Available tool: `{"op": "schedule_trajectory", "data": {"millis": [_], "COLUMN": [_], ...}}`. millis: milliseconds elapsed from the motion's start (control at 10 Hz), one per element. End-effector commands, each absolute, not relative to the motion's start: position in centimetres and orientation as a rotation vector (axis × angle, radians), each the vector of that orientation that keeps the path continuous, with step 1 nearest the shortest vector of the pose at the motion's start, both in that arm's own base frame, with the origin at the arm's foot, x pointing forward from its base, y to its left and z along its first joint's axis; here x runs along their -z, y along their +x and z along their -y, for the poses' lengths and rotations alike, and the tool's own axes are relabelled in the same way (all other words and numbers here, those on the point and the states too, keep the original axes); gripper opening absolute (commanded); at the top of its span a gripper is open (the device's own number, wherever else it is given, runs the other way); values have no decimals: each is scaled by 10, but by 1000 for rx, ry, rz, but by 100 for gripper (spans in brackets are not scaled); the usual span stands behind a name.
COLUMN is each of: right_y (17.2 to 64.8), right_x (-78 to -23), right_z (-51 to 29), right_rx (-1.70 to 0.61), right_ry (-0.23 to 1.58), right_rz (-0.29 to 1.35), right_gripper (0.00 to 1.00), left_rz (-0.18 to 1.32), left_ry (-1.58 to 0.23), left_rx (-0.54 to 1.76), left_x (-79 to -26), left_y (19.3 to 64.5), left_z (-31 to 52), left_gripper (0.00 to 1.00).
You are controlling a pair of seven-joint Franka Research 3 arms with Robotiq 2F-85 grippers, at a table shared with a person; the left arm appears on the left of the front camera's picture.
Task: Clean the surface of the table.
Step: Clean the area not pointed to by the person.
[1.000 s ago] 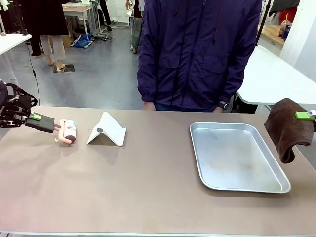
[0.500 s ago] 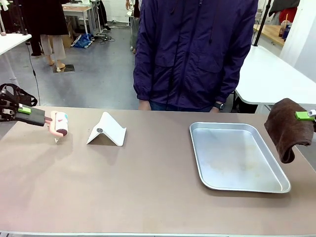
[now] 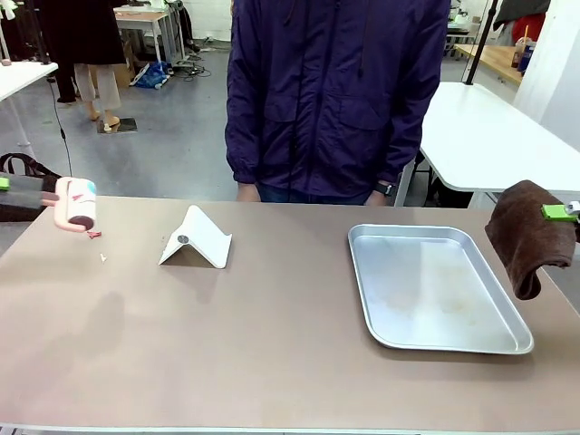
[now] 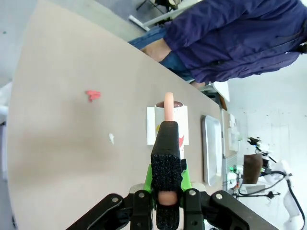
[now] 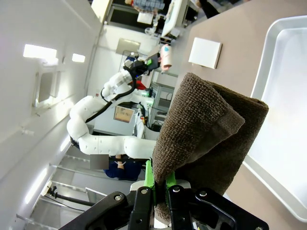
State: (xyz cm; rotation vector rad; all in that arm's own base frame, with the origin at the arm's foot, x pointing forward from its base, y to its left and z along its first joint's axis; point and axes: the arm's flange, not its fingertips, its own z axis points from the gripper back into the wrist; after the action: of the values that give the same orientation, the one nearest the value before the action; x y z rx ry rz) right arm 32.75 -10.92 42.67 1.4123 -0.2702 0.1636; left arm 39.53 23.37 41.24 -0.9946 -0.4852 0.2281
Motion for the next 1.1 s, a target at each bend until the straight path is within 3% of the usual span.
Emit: {"op": "schedule_trajectory", "data": {"millis": [0,500,1000], "right_y": [330,330,330], "right_x": [-431,-431,-431], "right_z": [110,110,110], "right_rx": [-175,-175,-175], "right_ry": [1420,1420,1420], "right_rz": [288,288,288], "right_gripper": [10,10,10], "left_rz": [511,417,340], "left_ry": [-950,-936,-899], "left_rx": [-240,-282,-327], "left_x": [-413,-385,-358], "left_y": [374,366,393], "left_z": [-263,-307,-295], "left_gripper": [22,22,22]}}
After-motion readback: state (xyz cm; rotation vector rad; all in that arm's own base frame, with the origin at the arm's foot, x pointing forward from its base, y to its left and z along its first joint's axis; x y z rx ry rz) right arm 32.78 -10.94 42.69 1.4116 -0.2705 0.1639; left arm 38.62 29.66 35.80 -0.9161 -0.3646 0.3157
